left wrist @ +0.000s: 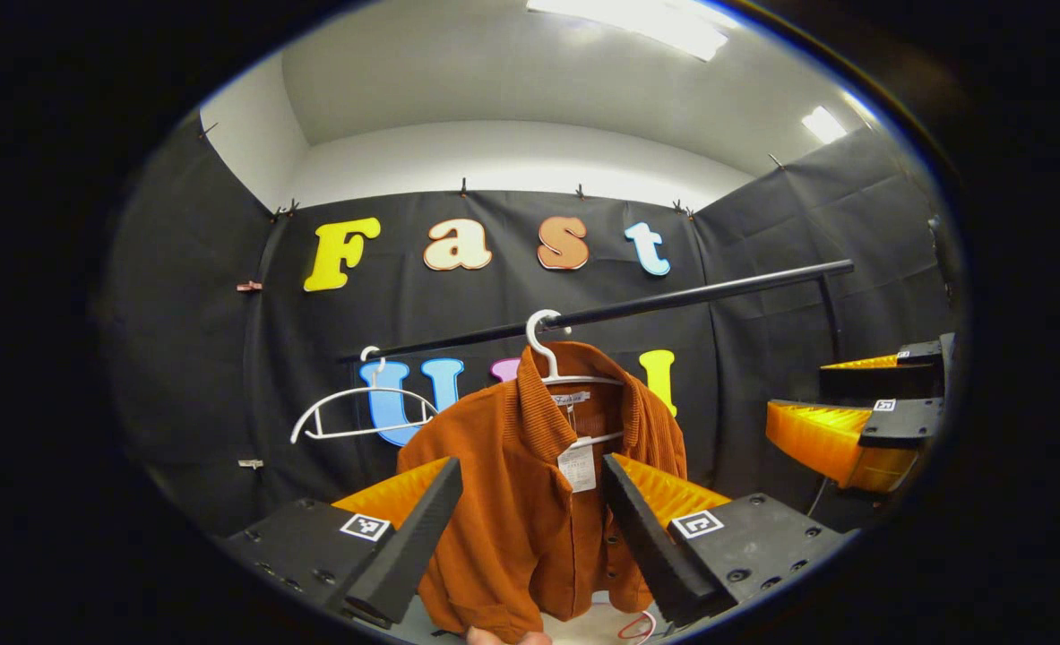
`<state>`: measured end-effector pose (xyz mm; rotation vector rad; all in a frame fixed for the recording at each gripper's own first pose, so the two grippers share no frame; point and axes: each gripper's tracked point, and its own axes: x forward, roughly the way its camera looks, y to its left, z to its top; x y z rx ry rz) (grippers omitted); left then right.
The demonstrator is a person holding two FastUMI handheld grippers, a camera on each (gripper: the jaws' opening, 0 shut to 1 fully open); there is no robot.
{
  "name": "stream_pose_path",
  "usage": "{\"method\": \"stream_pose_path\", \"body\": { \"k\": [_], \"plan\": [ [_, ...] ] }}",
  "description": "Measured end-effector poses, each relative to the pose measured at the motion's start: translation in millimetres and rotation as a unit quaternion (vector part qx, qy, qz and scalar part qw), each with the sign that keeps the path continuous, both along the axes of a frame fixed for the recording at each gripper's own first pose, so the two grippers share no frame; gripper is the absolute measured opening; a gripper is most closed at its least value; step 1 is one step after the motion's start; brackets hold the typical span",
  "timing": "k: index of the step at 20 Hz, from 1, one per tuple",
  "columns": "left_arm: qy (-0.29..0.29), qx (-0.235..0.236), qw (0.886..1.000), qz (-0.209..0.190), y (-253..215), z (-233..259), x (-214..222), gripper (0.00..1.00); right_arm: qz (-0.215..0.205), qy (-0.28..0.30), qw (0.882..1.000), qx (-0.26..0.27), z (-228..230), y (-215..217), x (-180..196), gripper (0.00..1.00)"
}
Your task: Grasp the clothes on the hanger with both hands and then place them into the laundry hamper below.
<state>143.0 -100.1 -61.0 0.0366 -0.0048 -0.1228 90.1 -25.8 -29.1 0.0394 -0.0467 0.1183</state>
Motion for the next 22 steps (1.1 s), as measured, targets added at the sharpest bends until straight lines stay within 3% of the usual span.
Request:
{"method": "stream_pose_path", "body": {
  "k": [7, 11, 17, 21, 22],
  "plan": [
    [0.043, 0.0, 0.998, 0.046, -14, -73, 97, 0.95, 0.035, 0.014, 0.999, 0.007, -43, 3, 63, 0.98],
    [0.047, 0.005, 0.997, 0.055, -17, -88, 124, 0.68, 0.054, 0.021, 0.998, 0.021, -58, 22, 96, 0.98],
    [0.064, -0.029, 0.996, 0.047, -1, -95, 128, 0.11, 0.068, 0.04, 0.996, 0.053, -89, 60, 144, 0.96],
    [0.071, -0.028, 0.997, 0.025, 4, -96, 125, 0.06, 0.081, 0.049, 0.994, 0.059, -110, 86, 174, 0.99],
    [0.071, -0.023, 0.997, 0.021, 4, -95, 124, 0.06, 0.078, 0.059, 0.993, 0.063, -118, 88, 182, 0.95]
  ]
}}
